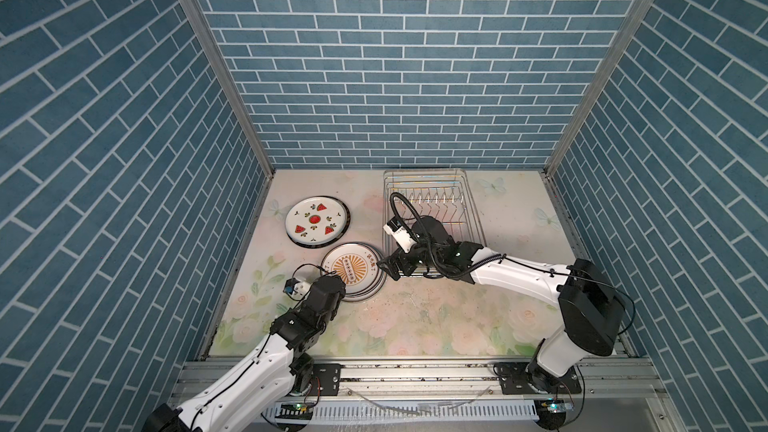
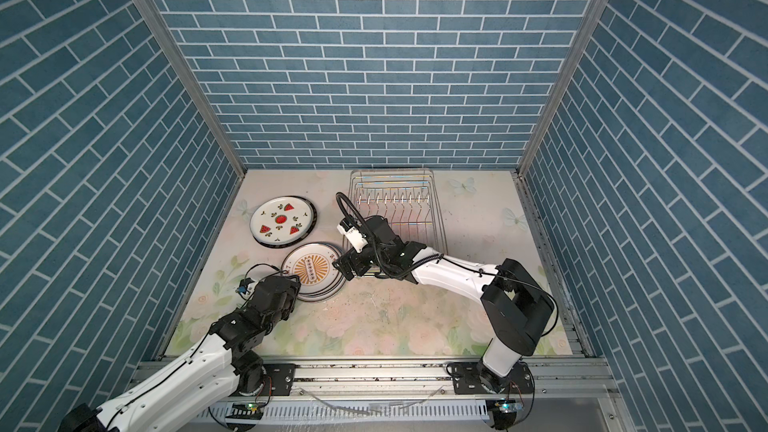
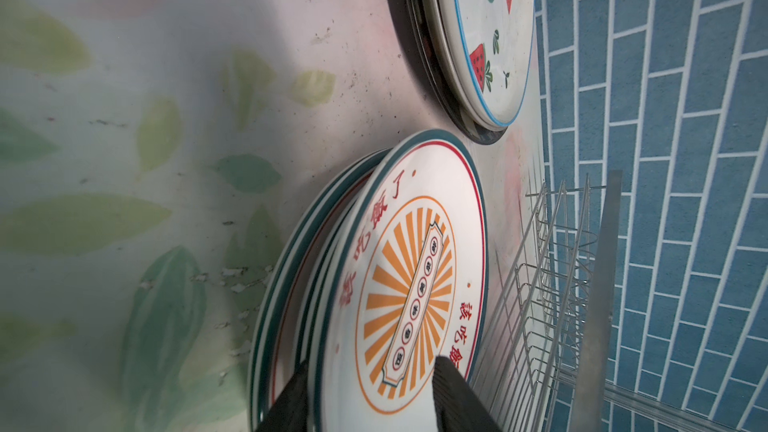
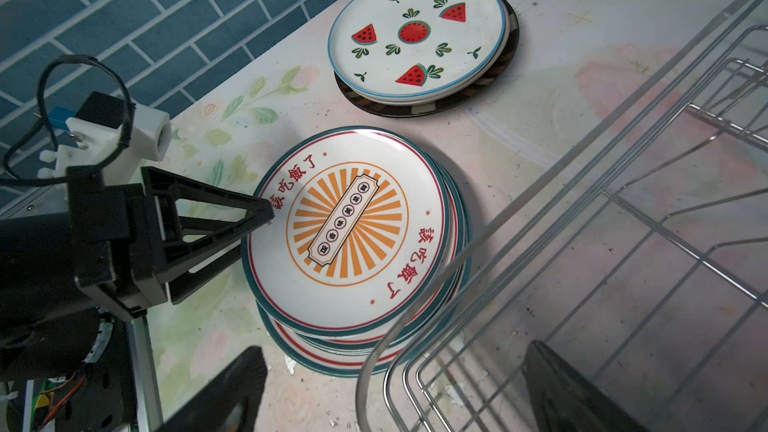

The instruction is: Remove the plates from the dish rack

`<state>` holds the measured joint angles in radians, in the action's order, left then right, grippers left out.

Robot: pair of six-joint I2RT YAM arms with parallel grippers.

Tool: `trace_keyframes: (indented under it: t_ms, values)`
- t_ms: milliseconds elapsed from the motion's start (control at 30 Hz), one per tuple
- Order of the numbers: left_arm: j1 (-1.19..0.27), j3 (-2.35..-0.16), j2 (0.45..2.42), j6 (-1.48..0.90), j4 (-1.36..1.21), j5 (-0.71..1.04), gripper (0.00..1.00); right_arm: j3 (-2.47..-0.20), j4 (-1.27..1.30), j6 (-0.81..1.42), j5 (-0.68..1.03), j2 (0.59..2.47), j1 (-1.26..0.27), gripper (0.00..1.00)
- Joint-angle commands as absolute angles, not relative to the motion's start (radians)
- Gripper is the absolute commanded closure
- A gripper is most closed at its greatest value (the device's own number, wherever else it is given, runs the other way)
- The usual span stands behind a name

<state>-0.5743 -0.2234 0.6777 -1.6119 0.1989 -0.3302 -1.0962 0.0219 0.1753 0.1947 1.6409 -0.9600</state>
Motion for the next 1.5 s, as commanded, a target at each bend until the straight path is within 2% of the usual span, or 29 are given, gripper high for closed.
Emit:
trace_keyframes:
  t_ms: [0,700,767,967,1033,1267,1467]
  values:
    - [-0.569,-0.220,0.672,-1.603,0.248,-0.360,0.51,-1.147,0.010,0.135,0.172,1.654,-0.970,0.03]
    - [-0.569,-0.276,0.707,-1.575,0.293,-0.381,0.51,-1.075,0.086,0.145,0.124,1.598,-0.976,0.03]
    - [-0.569,-0.285,0.715,-1.564,0.302,-0.400,0.45,-1.057,0.110,0.169,0.094,1.574,-0.975,0.02]
    - [-0.570,-0.345,0.697,-1.443,0.342,-0.503,0.10,-0.968,0.202,0.207,-0.158,1.461,-0.968,0.02]
    - [-0.569,-0.378,0.699,-1.370,0.353,-0.544,0.02,-0.936,0.221,0.218,-0.217,1.412,-0.951,0.02]
    - [-0.569,-0.498,0.753,-0.987,0.235,-0.575,0.00,-0.869,0.163,0.300,-0.218,1.259,-0.748,0.02]
    - [-0.547,-0.596,0.822,-0.532,0.071,-0.562,0.00,-0.852,0.042,0.307,-0.467,1.177,-0.597,0.02]
